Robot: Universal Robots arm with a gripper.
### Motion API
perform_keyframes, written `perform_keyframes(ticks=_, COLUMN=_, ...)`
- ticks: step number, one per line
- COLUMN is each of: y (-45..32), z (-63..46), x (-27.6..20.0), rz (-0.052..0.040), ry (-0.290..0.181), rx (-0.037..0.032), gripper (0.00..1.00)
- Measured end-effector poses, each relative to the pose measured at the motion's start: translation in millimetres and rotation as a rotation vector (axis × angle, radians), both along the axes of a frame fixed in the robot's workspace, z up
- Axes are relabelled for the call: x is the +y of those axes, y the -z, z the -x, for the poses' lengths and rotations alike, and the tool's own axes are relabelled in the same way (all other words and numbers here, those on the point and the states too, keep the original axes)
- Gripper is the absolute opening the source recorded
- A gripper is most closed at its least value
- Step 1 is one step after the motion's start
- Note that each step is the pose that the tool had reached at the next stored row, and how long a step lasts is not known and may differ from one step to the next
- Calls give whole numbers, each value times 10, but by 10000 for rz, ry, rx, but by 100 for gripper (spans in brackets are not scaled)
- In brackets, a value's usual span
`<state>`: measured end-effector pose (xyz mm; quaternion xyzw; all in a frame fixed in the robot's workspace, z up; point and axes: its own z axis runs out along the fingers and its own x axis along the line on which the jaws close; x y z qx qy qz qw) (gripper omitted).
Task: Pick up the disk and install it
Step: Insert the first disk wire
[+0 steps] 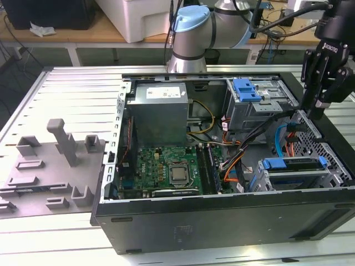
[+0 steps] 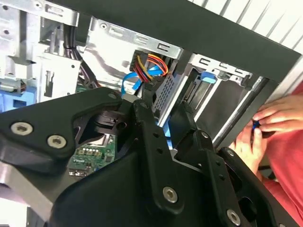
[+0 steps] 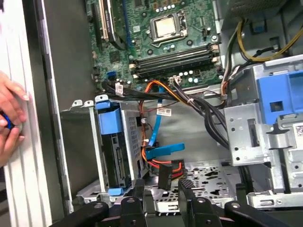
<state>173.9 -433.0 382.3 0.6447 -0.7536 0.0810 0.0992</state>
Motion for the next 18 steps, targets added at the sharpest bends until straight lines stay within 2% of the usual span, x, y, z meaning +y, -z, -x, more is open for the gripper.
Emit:
perform_keyframes(ticks=2, y=8, z=0, x=21, rz=209, ry=13, rx=0, gripper=42)
perform_keyframes(ticks=4, y=20, z=0, x=57, rz=494, ry=24, rx=-1, gripper=42)
perform_keyframes(ticks=6, y=28, z=0, x=91, rz=690, ry=36, rx=0, gripper=42)
perform_keyframes(ticks=7, y=31, z=0, x=107, rz=748, ry=46, rx=0, gripper=42)
perform_keyframes(ticks=9, y=33, z=0, x=142, rz=794, ry=71, rx=1, gripper=42)
perform_keyframes(ticks=12, y=44, z=0, x=177, rz=793, ry=174, rx=5, gripper=42)
perform_keyframes(ticks=18, y=89, z=-4, x=179, rz=793, ry=1203, rx=46, gripper=42)
